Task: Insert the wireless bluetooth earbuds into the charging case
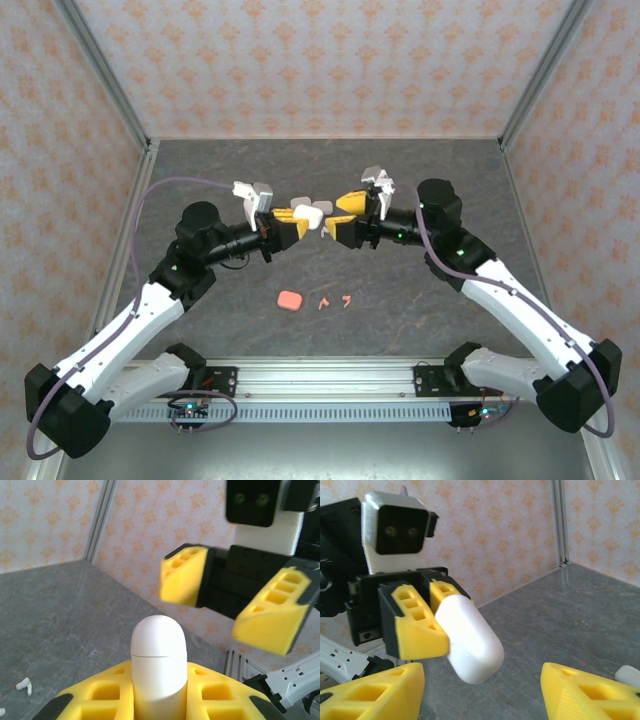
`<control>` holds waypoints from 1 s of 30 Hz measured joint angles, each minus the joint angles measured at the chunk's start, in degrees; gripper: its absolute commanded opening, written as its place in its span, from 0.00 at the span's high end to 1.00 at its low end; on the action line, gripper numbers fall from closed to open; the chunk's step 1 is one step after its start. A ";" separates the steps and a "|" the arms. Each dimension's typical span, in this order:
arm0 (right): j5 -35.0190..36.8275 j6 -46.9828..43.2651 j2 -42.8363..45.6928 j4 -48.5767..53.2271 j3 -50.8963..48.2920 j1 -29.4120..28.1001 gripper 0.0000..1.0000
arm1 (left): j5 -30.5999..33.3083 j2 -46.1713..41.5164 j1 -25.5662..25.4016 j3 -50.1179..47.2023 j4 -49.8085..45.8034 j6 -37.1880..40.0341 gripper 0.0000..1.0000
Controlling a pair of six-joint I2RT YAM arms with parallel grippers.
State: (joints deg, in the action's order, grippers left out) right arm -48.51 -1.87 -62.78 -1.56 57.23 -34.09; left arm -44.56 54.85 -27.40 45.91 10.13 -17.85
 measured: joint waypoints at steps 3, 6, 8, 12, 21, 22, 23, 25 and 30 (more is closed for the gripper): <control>-0.48 0.79 -2.73 -0.31 0.63 -0.26 0.40 | -0.07 0.02 -0.22 0.00 0.83 0.02 0.93; -0.63 1.40 -4.11 -0.68 0.90 -0.26 0.43 | -0.20 0.02 -0.74 0.00 1.05 0.22 0.93; -0.57 1.64 -4.13 -0.85 0.92 -0.28 0.44 | -0.20 0.04 -0.74 0.00 1.05 0.44 0.93; -0.31 1.68 -4.13 -0.87 1.31 -0.48 0.48 | -0.20 0.04 -0.74 0.00 1.09 1.33 0.93; 2.54 0.50 -4.13 1.75 4.42 -0.50 0.52 | -0.44 0.04 -0.74 0.00 1.09 2.12 0.94; 2.97 0.42 -4.24 2.21 4.85 -0.46 0.52 | -0.57 0.04 -0.74 0.00 1.09 2.19 0.94; 3.39 0.22 -4.35 2.82 5.49 -0.35 0.52 | -0.76 0.04 -0.76 0.00 1.09 2.38 0.94; 3.96 0.04 -4.68 3.74 6.60 -0.20 0.52 | -1.27 0.04 -0.96 0.00 1.09 2.60 0.94; 4.63 -0.31 -6.08 4.94 8.02 0.02 0.52 | -1.73 0.02 -1.49 0.00 0.94 2.99 0.94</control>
State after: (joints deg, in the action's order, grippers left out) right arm -43.88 -2.17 -68.86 3.38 65.25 -34.06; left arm -46.28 54.87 -28.88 45.91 11.07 -14.85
